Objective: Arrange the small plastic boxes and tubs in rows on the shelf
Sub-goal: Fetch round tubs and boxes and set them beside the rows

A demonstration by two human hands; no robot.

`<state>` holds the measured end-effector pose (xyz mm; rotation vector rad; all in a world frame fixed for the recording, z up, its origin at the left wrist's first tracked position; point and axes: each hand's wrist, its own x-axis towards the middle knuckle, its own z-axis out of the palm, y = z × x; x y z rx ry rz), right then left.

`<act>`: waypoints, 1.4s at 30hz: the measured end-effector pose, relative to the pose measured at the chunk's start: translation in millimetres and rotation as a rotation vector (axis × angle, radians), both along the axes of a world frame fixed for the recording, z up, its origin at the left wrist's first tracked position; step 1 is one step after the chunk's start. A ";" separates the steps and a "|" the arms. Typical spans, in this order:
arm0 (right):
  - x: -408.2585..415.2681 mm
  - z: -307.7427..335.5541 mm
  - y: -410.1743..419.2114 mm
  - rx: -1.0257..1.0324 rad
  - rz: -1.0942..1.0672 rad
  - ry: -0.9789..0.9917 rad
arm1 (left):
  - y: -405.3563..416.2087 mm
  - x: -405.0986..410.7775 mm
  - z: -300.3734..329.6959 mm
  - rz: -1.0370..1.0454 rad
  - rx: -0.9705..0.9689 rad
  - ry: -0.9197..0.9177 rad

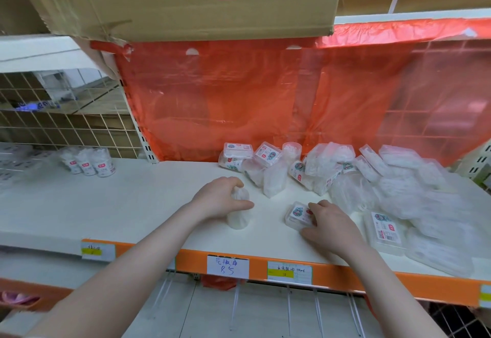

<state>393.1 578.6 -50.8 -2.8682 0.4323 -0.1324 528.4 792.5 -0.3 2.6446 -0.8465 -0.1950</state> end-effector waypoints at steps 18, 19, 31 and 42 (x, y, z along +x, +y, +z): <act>8.8 -7.9 19.7 0.101 0.057 -0.149 | 49.1 -8.0 28.0 0.099 0.123 -0.070; 10.5 -5.3 26.1 0.102 0.075 -0.155 | 58.0 -7.6 30.3 0.104 0.119 -0.072; 62.8 20.7 170.0 0.072 0.236 -0.182 | 217.2 4.6 37.7 0.206 0.026 -0.123; 133.2 25.8 356.4 0.103 0.232 -0.179 | 390.6 80.2 67.1 0.041 0.187 -0.180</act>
